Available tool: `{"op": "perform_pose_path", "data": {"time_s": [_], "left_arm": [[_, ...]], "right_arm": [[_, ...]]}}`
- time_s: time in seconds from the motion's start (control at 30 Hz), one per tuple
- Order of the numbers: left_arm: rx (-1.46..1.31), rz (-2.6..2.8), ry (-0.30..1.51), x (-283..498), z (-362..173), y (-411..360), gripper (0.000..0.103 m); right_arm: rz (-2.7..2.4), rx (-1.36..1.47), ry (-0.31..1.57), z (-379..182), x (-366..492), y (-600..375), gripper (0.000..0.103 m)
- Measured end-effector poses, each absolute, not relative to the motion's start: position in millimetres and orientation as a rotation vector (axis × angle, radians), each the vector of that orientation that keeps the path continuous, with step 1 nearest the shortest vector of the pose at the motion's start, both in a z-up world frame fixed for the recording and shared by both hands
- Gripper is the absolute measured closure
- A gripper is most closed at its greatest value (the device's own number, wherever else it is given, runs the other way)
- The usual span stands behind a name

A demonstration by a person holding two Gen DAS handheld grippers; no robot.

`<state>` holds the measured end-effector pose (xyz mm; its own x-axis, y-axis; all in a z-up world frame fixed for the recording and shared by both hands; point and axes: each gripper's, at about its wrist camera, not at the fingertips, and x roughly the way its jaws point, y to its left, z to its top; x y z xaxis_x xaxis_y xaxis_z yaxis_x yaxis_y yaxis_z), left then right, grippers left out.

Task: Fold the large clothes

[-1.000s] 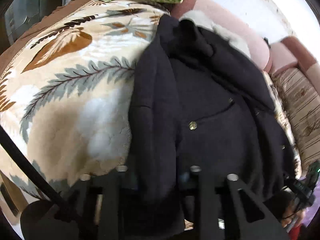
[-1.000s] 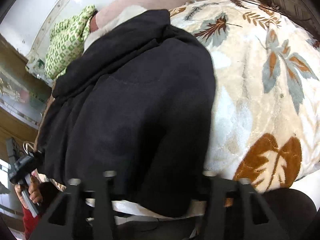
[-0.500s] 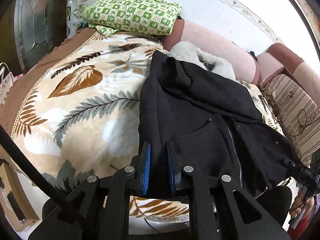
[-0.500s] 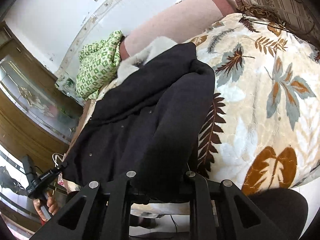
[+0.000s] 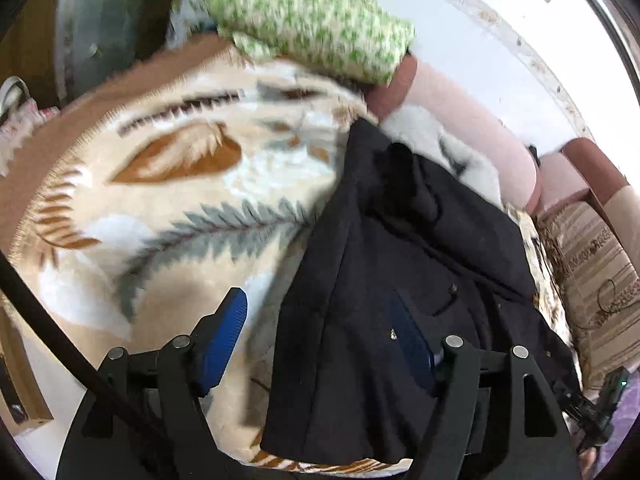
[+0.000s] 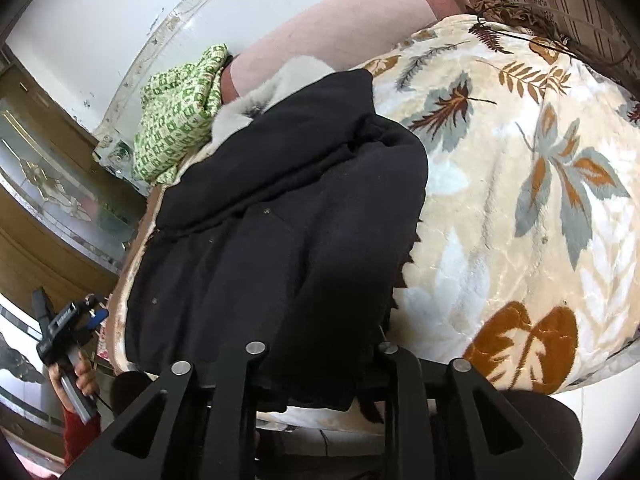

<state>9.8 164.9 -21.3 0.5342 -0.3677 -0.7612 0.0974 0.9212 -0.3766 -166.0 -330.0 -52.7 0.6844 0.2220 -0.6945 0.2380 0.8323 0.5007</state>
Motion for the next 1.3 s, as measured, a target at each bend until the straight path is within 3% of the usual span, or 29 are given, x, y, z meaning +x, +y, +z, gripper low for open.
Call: {"op": "perform_pose_path", "data": {"time_s": [0.1, 0.17, 0.3, 0.37, 0.57, 0.6, 0.63, 0.67, 0.7, 0.8, 1.07, 1.3], "left_arm": [[-0.307, -0.309, 1.04, 19.6, -41.7, 157.5, 0.031], [-0.314, -0.329, 1.072, 20.8, -55.1, 151.3, 0.031], [-0.346, -0.466, 1.124, 10.7, -72.1, 136.7, 0.031], [-0.31, -0.497, 1.116, 0.9, -75.1, 126.1, 0.025], [-0.212, -0.498, 1.066, -14.5, -69.1, 101.7, 0.027], [-0.208, -0.485, 1.061, -15.7, -67.5, 99.4, 0.033], [-0.182, -0.458, 1.06, -16.6, -65.3, 95.2, 0.06], [-0.133, -0.417, 1.063, -17.0, -63.1, 90.6, 0.078], [-0.108, -0.4, 1.059, -18.9, -59.9, 90.6, 0.079], [-0.107, -0.398, 0.994, -25.1, -39.5, 90.9, 0.085], [-0.25, -0.408, 0.881, 3.2, 18.8, 103.4, 0.085], [-0.281, -0.375, 0.794, 76.1, 58.4, 78.1, 0.085]], "right_arm": [[-0.073, 0.601, 0.852, -63.2, -164.0, -334.2, 0.051], [-0.117, 0.637, 0.871, -73.4, -162.9, -341.9, 0.043], [-0.126, 0.673, 0.897, -84.5, -163.3, -346.4, 0.036], [-0.115, 0.654, 0.903, -85.6, -163.2, -341.1, 0.033], [-0.067, 0.645, 0.932, -94.4, -156.6, -327.9, 0.032], [-0.065, 0.646, 0.933, -94.5, -155.4, -326.5, 0.035], [-0.061, 0.646, 0.928, -94.1, -155.0, -326.1, 0.04], [-0.059, 0.644, 0.922, -92.9, -155.1, -326.0, 0.053], [-0.055, 0.645, 0.915, -91.9, -155.7, -326.8, 0.067], [-0.027, 0.649, 0.889, -82.5, -157.3, -328.3, 0.083], [0.092, 0.664, 0.725, -12.1, -135.8, -329.6, 0.086], [0.094, 0.598, 0.586, 47.3, -56.7, -334.8, 0.086]]}}
